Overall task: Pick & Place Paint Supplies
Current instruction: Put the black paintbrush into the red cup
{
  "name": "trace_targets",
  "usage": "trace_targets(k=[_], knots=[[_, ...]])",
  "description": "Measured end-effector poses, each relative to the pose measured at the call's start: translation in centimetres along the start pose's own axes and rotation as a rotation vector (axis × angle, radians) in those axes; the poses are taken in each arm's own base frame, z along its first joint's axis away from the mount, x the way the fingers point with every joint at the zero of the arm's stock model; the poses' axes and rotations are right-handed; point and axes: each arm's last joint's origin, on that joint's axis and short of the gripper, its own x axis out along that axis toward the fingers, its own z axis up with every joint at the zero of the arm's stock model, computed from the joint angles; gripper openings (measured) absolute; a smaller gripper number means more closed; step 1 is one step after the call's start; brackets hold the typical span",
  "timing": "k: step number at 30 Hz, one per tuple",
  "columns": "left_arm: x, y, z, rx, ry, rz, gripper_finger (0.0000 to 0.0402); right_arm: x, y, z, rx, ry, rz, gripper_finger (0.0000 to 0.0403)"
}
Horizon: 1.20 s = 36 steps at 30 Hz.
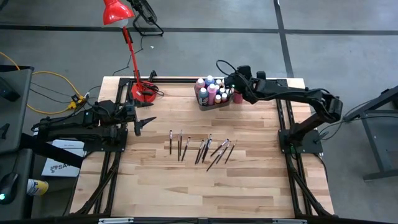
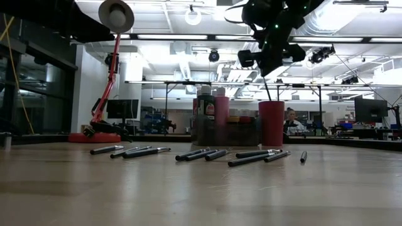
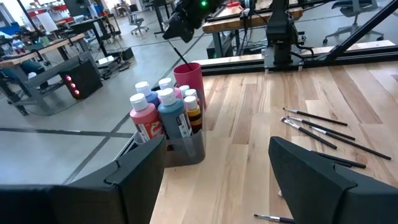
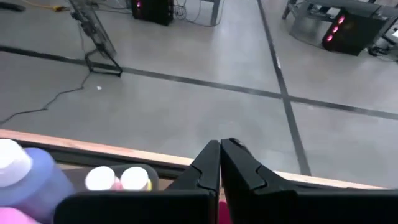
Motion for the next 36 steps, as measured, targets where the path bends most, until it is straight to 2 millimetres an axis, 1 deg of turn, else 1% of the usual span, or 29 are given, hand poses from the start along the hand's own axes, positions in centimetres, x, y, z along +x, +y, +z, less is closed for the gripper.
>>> trace_targets(k=[4, 7, 10, 15, 18, 21, 23, 25, 27, 29, 32, 36], knots=[[0.0, 0.0, 0.0, 0.000, 0.000, 0.000, 0.0277, 0.0, -0.1, -0.1, -0.013, 0.007, -0.004, 0.0008], [0.0, 0.0, 0.0, 0.000, 0.000, 0.000, 0.0277, 0.0, -0.1, -0.2, -0.024, 0.028, 0.008, 0.0021], [0.0, 0.0, 0.0, 0.000, 0.000, 0.000, 0.0277, 0.0, -0.3, -0.6, -0.002, 0.077, 0.022, 0.0044], [0.0, 0.0, -0.2, 0.005, 0.023, -0.005, 0.0277, -0.1, -0.8, -1.4, 0.036, 0.167, 0.015, 0.0095], [0.0, 0.0, -0.2, 0.006, 0.025, -0.005, 0.0277, -0.6, -0.9, -1.4, 0.044, 0.264, 0.104, 0.0121], [0.0, -0.1, -0.3, 0.006, 0.025, -0.006, 0.0277, -1.3, -1.1, -1.3, 0.074, 0.387, 0.235, 0.0137], [0.0, -0.1, -0.3, 0.006, 0.026, -0.006, 0.0277, -1.8, -1.3, -1.4, 0.124, 0.496, 0.312, 0.0141], [0.0, -0.1, -0.3, 0.007, 0.030, -0.007, 0.0277, -2.2, -1.6, -1.7, 0.200, 0.620, 0.340, 0.0142], [0.0, -0.1, -0.4, 0.009, 0.039, -0.009, 0.0277, -2.5, -1.9, -2.3, 0.259, 0.759, 0.322, 0.0141], [0.0, -0.1, -0.5, 0.010, 0.047, -0.011, 0.0277, -3.2, -2.2, -3.0, 0.262, 0.877, 0.298, 0.0138], [0.0, -0.1, -0.5, 0.012, 0.054, -0.011, 0.0277, -4.5, -2.1, -4.3, 0.251, 0.961, 0.215, 0.0134], [0.0, -0.1, -0.8, 0.017, 0.078, -0.016, 0.0277, -6.5, -1.2, -5.6, 0.288, 0.973, 0.153, 0.0133]])
